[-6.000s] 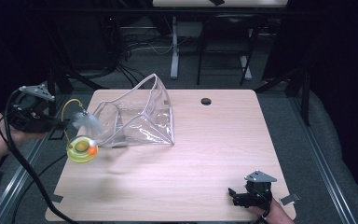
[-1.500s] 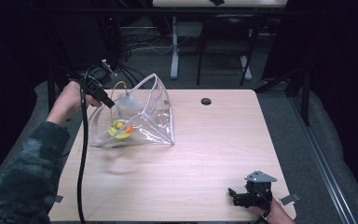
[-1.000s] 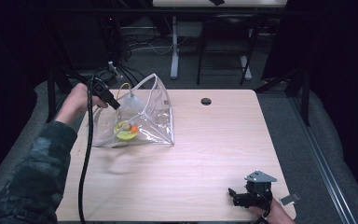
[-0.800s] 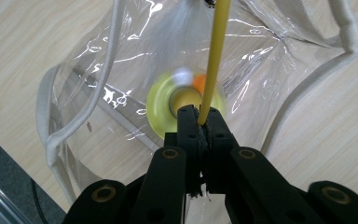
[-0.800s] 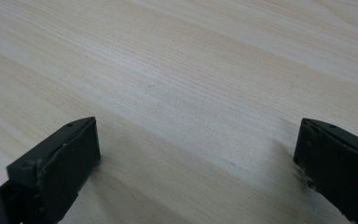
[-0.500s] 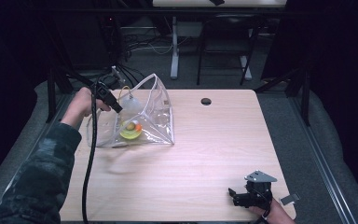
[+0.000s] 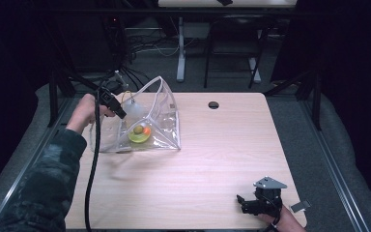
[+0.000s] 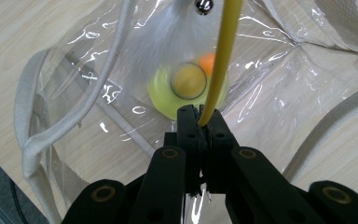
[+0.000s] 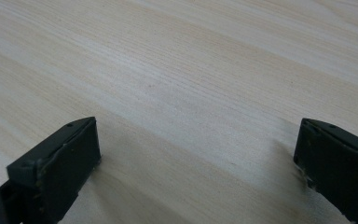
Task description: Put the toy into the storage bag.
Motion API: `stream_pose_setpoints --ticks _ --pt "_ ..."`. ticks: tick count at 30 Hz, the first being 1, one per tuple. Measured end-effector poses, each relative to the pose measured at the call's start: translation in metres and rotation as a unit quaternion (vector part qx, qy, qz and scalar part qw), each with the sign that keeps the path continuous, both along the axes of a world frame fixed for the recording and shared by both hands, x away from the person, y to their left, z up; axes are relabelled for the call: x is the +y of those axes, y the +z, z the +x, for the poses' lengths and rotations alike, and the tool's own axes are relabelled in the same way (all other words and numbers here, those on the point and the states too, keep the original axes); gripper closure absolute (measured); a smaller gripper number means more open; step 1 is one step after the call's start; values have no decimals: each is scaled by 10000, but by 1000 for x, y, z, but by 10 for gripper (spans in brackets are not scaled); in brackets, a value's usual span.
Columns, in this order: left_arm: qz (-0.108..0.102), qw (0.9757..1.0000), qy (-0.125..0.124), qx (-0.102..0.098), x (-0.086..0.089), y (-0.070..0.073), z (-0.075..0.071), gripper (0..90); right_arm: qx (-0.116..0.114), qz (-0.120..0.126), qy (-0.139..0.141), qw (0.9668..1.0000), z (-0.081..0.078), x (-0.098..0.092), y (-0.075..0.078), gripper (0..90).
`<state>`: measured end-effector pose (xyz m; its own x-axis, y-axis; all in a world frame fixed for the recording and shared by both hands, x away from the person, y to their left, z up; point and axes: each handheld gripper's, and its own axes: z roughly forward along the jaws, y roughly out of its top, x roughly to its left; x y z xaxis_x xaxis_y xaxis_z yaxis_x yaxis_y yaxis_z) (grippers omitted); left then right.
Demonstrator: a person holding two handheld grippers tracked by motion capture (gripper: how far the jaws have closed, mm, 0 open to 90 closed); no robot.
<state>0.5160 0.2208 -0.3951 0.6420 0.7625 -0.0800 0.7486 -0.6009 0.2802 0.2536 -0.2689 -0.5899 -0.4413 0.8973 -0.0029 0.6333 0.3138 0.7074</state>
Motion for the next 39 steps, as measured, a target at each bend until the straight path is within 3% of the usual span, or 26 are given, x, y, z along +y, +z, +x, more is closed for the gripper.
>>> stream_pose_setpoints --ticks 4,8,9,16,21,30,39 --pt "-141 9999 -29 27 2 3 -2 819 4 3 8 10000 0 0 0 0" --pt "-220 9997 -36 -25 7 11 -7 696 0 0 -1 10000 0 0 0 0" --pt "-205 9998 -11 -38 8 13 -8 631 -2 -2 -4 10000 0 0 0 0" --pt "-198 9991 65 -370 18 32 -23 377 0 -1 -3 10000 0 0 0 0" --pt "-253 9980 91 -580 28 44 -35 243 0 -2 -4 10000 0 0 0 0" --pt "-272 9964 183 -786 44 55 -56 116 -2 -2 -5 10000 0 0 0 0" --pt "-217 9949 267 -953 54 53 -82 62 -1 -4 -7 10000 0 0 0 0"
